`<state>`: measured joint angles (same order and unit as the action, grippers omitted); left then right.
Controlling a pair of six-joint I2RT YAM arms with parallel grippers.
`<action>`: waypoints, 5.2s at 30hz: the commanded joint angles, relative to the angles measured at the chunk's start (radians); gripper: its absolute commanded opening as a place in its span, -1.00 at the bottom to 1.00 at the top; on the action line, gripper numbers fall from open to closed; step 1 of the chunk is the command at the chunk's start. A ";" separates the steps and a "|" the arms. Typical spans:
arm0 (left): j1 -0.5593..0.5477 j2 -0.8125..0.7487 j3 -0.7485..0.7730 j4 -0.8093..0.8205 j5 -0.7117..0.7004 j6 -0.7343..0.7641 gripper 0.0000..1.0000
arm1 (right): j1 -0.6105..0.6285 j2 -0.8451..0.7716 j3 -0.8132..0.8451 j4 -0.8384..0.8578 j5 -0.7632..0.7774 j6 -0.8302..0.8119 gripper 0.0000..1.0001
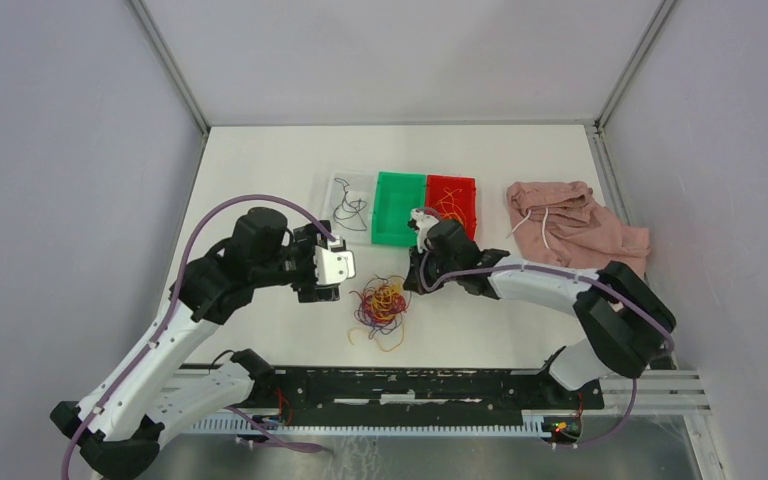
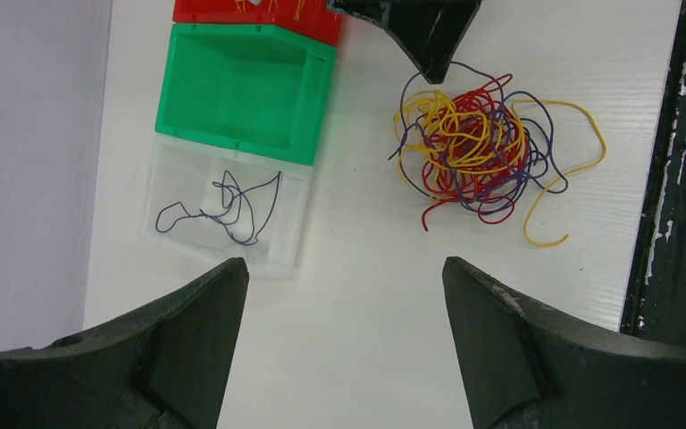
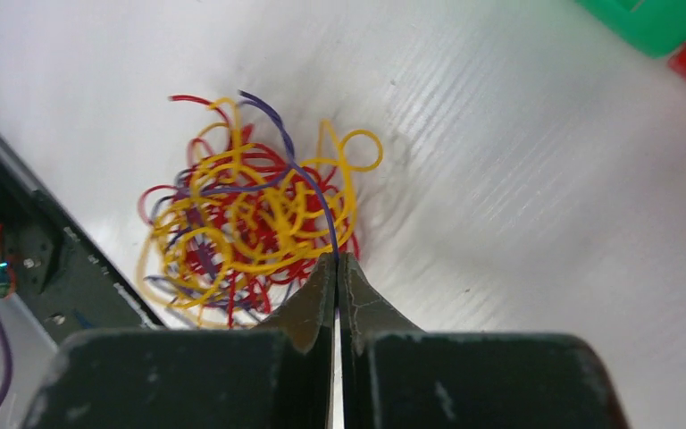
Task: Untangle the cables
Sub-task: Untie the cable.
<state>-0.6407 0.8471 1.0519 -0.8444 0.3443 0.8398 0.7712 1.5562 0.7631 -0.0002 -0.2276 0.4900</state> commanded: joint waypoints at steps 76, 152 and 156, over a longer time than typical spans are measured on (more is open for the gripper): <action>-0.008 0.078 0.315 0.536 0.036 -0.301 -0.94 | 0.156 0.014 0.248 0.251 -0.258 0.296 -0.38; -0.008 0.439 0.847 0.986 -0.273 0.425 -0.94 | 0.231 -0.250 0.153 -0.086 -0.051 0.096 0.35; -0.008 0.465 0.846 0.958 -0.353 0.403 -0.94 | 0.231 -0.261 0.185 -0.117 0.015 0.085 0.38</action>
<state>-0.6476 1.3113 1.8877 0.1291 0.0963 1.2289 0.9997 1.3125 0.9035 -0.0429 -0.2676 0.6098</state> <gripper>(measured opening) 0.052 0.684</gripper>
